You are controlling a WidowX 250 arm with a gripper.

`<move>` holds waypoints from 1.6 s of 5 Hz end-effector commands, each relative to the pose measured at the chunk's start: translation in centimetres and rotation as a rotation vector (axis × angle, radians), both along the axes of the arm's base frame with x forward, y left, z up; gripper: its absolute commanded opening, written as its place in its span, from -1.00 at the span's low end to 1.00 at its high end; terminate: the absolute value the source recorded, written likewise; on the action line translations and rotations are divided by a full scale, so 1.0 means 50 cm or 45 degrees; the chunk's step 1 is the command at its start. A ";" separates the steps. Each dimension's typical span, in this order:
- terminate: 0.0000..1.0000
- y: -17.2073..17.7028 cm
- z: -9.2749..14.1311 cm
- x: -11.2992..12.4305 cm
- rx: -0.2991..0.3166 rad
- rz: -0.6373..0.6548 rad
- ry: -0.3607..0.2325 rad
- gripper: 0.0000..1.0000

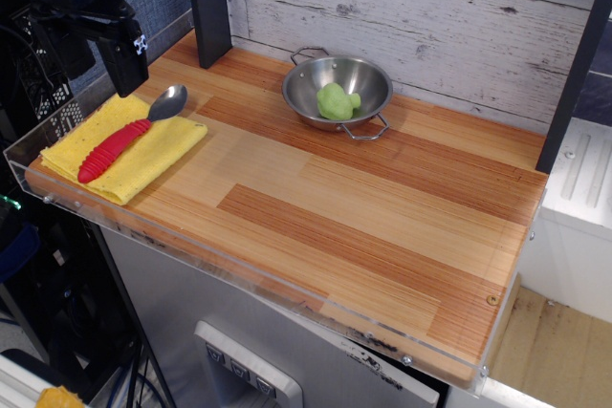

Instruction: Pick up the broccoli from the bowl and place it on the bottom right quarter of the table.

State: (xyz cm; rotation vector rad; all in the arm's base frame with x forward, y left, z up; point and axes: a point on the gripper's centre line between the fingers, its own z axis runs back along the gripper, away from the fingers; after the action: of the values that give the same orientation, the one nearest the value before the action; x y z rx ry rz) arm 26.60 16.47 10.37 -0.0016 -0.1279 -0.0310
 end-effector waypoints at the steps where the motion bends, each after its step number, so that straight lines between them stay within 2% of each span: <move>1: -1.00 0.000 0.000 0.000 0.000 0.000 0.000 1.00; 2: -1.00 -0.044 -0.012 0.033 -0.015 -0.098 -0.021 1.00; 3: -1.00 -0.093 -0.026 0.083 -0.030 -0.202 -0.002 1.00; 4: -1.00 -0.157 -0.058 0.138 0.004 -0.286 0.023 1.00; 5: -1.00 -0.203 -0.098 0.186 0.028 -0.330 0.087 1.00; 6: -1.00 -0.206 -0.096 0.215 0.006 -0.311 0.050 1.00; 7: -1.00 -0.195 -0.066 0.239 0.027 -0.296 -0.010 1.00; 8: -1.00 -0.171 -0.010 0.244 0.034 -0.233 -0.093 1.00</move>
State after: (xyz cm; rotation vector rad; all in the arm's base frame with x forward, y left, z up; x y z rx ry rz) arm 38.47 7.47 6.46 -0.0275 -0.1092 -0.2200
